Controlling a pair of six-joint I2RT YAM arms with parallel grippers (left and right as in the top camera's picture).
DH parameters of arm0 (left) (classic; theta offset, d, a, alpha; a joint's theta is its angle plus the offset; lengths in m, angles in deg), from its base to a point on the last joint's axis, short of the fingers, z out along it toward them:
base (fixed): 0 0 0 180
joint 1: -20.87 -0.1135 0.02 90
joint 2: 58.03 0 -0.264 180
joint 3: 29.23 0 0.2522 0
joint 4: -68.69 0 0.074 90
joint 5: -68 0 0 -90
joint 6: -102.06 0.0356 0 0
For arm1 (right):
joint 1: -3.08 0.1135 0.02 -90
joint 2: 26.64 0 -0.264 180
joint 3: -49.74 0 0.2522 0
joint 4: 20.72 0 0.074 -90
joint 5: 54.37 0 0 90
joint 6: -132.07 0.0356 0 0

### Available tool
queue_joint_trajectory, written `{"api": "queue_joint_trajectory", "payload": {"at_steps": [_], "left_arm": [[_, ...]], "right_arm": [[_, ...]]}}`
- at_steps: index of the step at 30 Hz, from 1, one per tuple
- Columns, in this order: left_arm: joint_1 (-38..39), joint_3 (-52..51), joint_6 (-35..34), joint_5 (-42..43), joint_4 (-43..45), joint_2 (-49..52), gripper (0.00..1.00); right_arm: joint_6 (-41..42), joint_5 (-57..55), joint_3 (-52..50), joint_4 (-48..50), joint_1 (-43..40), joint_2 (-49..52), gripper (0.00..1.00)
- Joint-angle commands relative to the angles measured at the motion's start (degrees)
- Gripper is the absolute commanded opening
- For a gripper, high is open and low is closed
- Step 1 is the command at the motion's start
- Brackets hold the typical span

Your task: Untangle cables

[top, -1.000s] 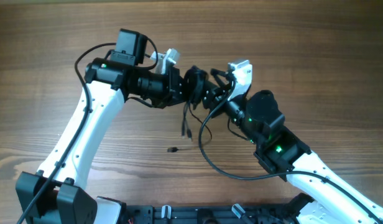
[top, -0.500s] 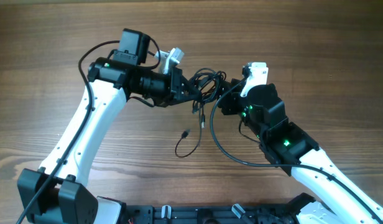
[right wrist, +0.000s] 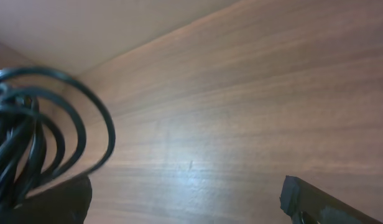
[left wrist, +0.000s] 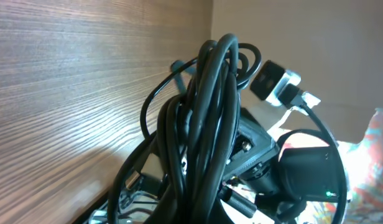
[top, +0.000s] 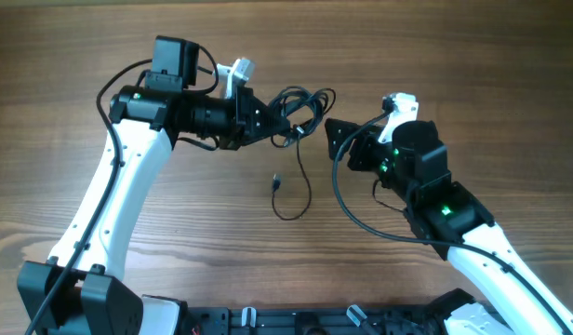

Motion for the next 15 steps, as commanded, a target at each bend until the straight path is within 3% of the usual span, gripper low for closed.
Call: {"api": "queue_joint_trajectory", "payload": {"at_steps": [1, 6, 10, 15], "left_arm": [[-0.17, 0.0, -2.45, 1.75, 0.57, -1.51, 0.04], [-0.17, 0.0, -6.67, 1.07, 0.61, -1.51, 0.04], [-0.17, 0.0, -6.69, 1.09, 0.61, -1.51, 0.04], [-0.11, 0.0, -6.73, 1.09, 0.57, -1.51, 0.04]], "right_arm": [[7.85, 7.19, -0.55, -0.04, -0.28, -0.66, 1.0], [18.38, 17.2, -0.57, 0.04, -5.62, -0.66, 0.99], [20.09, 25.05, -0.57, 3.39, -10.91, 0.02, 0.98], [24.17, 34.84, -0.57, 9.18, -11.23, 3.93, 0.93]]}}
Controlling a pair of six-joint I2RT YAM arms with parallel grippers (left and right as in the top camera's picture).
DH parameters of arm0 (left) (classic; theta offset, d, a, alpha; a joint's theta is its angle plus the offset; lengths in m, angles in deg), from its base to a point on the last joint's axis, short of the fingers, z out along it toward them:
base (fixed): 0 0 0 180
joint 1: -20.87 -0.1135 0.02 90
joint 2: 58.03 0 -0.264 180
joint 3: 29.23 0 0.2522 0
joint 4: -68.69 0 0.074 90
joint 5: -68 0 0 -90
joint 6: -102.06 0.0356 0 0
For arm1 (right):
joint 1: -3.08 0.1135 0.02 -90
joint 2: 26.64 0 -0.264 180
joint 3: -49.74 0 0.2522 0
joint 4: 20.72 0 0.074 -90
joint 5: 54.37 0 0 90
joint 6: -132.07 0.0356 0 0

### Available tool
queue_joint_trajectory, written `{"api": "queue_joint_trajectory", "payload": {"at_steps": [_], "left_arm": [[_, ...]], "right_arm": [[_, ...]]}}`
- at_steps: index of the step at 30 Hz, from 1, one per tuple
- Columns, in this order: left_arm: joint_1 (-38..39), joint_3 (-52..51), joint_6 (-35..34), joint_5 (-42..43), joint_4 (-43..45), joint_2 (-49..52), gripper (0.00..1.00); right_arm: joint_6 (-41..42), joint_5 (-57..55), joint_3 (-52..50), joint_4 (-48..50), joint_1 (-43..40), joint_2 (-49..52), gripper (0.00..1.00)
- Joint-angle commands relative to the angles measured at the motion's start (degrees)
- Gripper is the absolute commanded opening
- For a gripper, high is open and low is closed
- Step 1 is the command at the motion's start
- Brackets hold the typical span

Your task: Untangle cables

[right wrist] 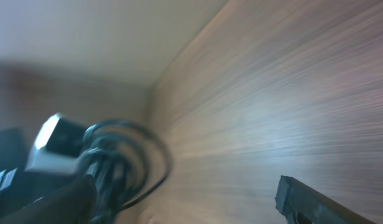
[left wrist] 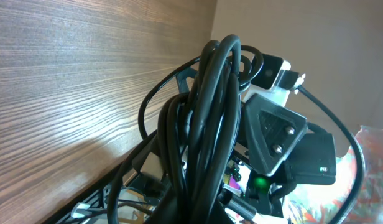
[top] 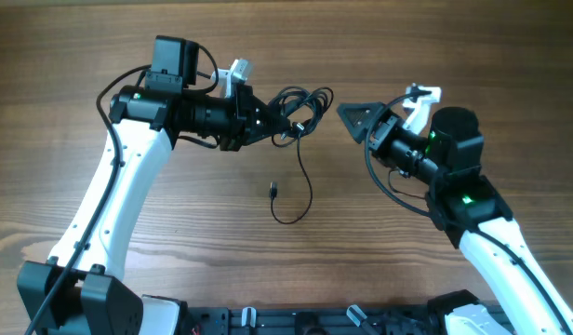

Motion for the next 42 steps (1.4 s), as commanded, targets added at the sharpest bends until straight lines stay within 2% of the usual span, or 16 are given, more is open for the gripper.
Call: {"api": "queue_joint_trajectory", "payload": {"at_steps": [1, 6, 8, 10, 12, 13, 18, 22, 25, 33, 42], "left_arm": [[-0.11, 0.0, -1.01, 1.11, 0.31, -1.51, 0.04], [-0.13, 0.0, -1.01, 1.11, 0.31, -1.51, 0.04], [-0.11, 0.0, -0.98, 1.11, 0.31, -1.51, 0.04], [-0.13, 0.0, -0.96, 1.11, 0.33, -1.51, 0.04], [-0.13, 0.0, -0.94, 1.07, 0.33, -1.51, 0.04], [-0.13, 0.0, -0.92, 0.07, 0.28, -1.51, 0.04], [-0.13, 0.0, -0.94, -1.92, 0.31, -1.51, 0.04], [-0.11, 0.0, -0.96, -1.9, 0.28, -1.51, 0.04], [-0.11, 0.0, -0.98, -1.88, 0.2, -1.51, 0.04], [0.76, 0.0, -0.98, -1.86, -0.22, -1.51, 0.04], [1.79, 0.0, -3.54, -1.88, 0.31, -1.53, 0.04]], "right_arm": [[3.82, 10.88, -0.15, 1.97, 0.0, 4.48, 0.91], [3.52, 13.68, -0.15, 2.73, 0.0, 11.41, 0.89], [3.06, 16.37, -0.15, 5.62, 0.0, 12.39, 0.89], [-0.07, 18.51, -0.15, 8.46, -0.07, 12.13, 0.84], [-1.6, 20.2, -0.15, 8.83, -0.48, 11.37, 0.85], [-2.97, 20.87, -0.15, 8.33, -0.7, 10.58, 0.89], [-6.03, 15.98, -0.15, -1.16, -2.08, 5.16, 0.93], [-6.69, 15.91, -0.15, 2.58, -2.08, 3.58, 0.89], [-6.64, 11.93, -0.15, 2.99, -2.01, 4.81, 0.78], [-6.88, 9.75, -0.15, 7.52, -1.86, 7.08, 0.75], [-7.08, 8.31, -0.15, 7.23, -0.07, 7.13, 0.73]]}}
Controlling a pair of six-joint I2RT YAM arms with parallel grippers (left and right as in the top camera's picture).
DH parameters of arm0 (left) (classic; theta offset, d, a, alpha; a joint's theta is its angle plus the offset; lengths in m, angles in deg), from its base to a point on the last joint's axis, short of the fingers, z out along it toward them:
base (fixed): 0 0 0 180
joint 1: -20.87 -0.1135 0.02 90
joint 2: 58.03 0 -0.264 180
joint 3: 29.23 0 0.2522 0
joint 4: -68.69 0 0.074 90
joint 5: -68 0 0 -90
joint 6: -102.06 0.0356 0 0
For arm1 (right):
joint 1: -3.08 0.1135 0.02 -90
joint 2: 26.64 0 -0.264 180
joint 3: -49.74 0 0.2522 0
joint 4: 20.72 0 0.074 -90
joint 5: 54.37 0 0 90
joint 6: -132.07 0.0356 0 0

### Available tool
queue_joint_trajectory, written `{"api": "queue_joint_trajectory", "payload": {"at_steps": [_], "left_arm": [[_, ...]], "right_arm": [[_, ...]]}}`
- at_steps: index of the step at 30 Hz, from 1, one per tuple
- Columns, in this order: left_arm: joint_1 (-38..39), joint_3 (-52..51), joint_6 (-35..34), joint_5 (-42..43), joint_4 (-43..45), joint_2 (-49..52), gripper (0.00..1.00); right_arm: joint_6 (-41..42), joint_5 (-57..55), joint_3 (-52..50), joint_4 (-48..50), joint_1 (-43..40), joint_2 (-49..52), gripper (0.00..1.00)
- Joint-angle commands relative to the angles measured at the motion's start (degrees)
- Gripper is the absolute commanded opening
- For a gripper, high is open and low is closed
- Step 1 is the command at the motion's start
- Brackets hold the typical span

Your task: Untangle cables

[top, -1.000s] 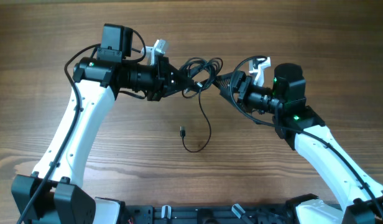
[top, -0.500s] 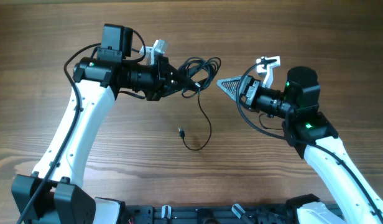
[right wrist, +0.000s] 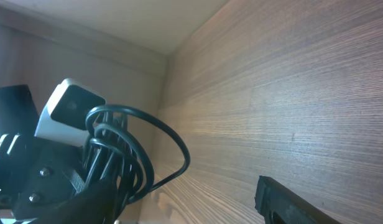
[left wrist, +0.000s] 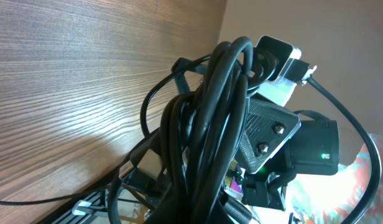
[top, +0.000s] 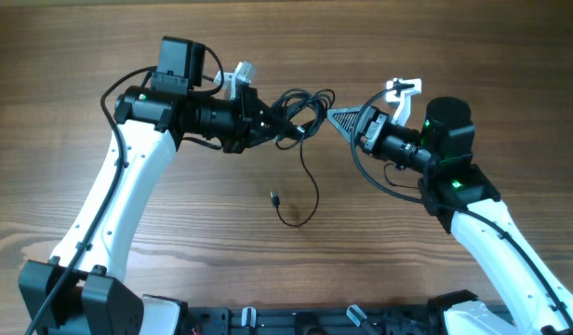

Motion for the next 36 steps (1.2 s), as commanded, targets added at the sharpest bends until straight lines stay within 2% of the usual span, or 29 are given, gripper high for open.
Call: {"api": "queue_joint_trajectory", "payload": {"at_steps": [1, 12, 14, 18, 19, 21, 22, 23, 24, 27, 31, 33, 36], "left_arm": [[0.28, 0.0, -1.46, 0.52, 0.37, -1.51, 0.04], [3.85, 0.0, -1.9, 0.83, 1.01, -1.53, 0.04], [4.0, 0.0, -1.9, 3.58, 3.34, -1.53, 0.04], [3.98, 0.0, -2.14, 3.96, 6.75, -1.53, 0.04], [3.98, 0.0, -3.08, 3.98, 7.37, -1.53, 0.04], [3.98, 0.0, -3.61, 4.0, 7.89, -1.53, 0.04], [3.98, 0.0, -3.58, 4.0, 7.89, -1.53, 0.04], [3.96, 0.0, -3.58, 4.02, 7.91, -1.53, 0.04], [3.93, 0.0, -3.58, 4.02, 7.91, -1.53, 0.04], [3.45, 0.0, -3.58, 4.26, 7.93, -1.53, 0.04], [2.82, 0.0, -3.56, 4.17, 9.86, -1.53, 0.04], [2.82, 0.0, -3.58, 2.73, 11.91, -1.53, 0.04], [3.72, 0.0, -8.2, -8.24, 12.66, -1.51, 0.04]], "right_arm": [[-1.14, -1.9, 0.07, 0.11, 1.05, 0.63, 0.73], [-0.98, -4.15, 0.07, -0.31, 1.16, 2.82, 0.71], [-0.96, -2.47, 0.07, -0.24, 1.7, 5.33, 0.7], [-1.25, -0.44, 0.07, -0.26, 3.82, 7.58, 0.66], [-1.95, -0.61, 0.07, -0.28, 4.52, 7.76, 0.64], [-4.35, -2.49, 0.07, -0.98, 5.01, 8.13, 0.54], [-4.39, -4.81, 0.04, -2.43, 5.01, 8.37, 0.43], [-4.44, -10.36, 0.02, -5.73, 4.81, 8.87, 0.27], [-4.42, -14.43, 0.02, -8.35, 4.5, 9.18, 0.17], [-4.68, -25.66, 0.02, -16.15, 2.75, 9.9, 0.15], [-8.39, -28.61, 0.02, -20.41, -1.05, 9.9, 0.16], [-8.92, -25.51, 0.02, -20.35, -2.82, 9.86, 0.16], [-14.8, -5.77, 0.02, -14.34, -3.91, 9.86, 0.14]]}}
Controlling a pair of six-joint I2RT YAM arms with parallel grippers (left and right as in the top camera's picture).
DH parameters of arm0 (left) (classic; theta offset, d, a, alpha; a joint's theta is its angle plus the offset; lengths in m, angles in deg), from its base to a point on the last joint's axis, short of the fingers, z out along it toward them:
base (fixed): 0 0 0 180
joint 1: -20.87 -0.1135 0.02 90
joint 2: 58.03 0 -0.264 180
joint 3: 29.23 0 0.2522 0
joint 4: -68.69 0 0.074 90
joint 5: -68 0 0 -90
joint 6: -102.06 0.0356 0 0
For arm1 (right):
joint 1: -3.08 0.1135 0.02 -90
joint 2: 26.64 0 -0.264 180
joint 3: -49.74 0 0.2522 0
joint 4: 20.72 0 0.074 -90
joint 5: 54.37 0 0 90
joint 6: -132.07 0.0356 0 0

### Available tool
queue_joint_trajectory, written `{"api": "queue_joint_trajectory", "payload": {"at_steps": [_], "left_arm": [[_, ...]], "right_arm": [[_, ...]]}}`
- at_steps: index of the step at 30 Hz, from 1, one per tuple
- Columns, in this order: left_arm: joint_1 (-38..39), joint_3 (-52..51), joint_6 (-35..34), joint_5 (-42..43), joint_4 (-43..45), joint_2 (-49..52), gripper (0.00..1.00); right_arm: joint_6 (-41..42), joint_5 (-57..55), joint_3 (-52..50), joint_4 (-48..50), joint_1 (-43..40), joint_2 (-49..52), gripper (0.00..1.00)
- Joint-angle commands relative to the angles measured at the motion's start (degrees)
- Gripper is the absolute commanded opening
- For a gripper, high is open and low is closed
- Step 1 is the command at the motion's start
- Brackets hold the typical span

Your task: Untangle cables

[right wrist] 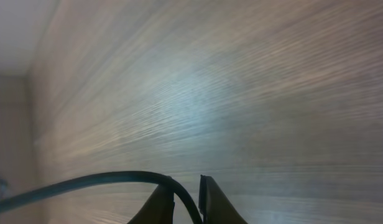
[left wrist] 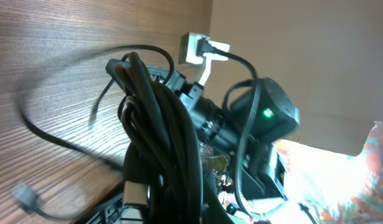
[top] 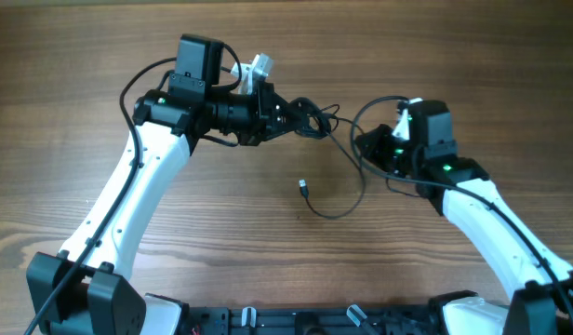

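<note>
A tangled bundle of black cable (top: 303, 113) hangs above the wooden table, with my left gripper (top: 285, 113) shut on it. In the left wrist view the bundle (left wrist: 160, 143) fills the middle and hides the fingers. One strand (top: 347, 154) leaves the bundle to the right. My right gripper (top: 368, 145) is shut on that strand, which shows as a black cable (right wrist: 104, 180) pinched between the fingers (right wrist: 160, 202). Below it the strand curves in a loop (top: 338, 212) to a small plug end (top: 303, 186) over the table.
The wooden table (top: 454, 56) lies under both arms. The left arm (top: 128, 205) spans the left half and the right arm (top: 491, 223) the right half. A dark rail (top: 305, 321) runs along the front edge.
My right gripper was open just right of the bundle; now it is shut on a strand lower and to the right. The left gripper, the bundle and the plug end have shifted right.
The left gripper held the cable bundle at every moment. The right gripper was open to the right of the bundle, then further right and higher, then open close beside the bundle. Now it grips one strand drawn out of the bundle.
</note>
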Motion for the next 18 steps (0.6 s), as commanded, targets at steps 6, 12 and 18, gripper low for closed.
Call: {"api": "queue_joint_trajectory", "payload": {"at_steps": [6, 12, 18], "left_arm": [[2.54, 1.75, -9.44, -12.39, 5.77, -2.08, 0.04], [1.84, 1.75, -11.93, -12.24, 5.68, -2.05, 0.04], [1.11, 1.75, -15.26, -12.26, 5.35, -2.05, 0.04]], "right_arm": [[-5.86, 18.73, -0.9, 7.8, -0.59, 1.05, 0.56], [3.61, 19.19, -0.9, 10.25, -1.44, 1.05, 0.98], [7.19, 12.66, -0.9, 9.51, -4.85, 1.05, 1.0]]}}
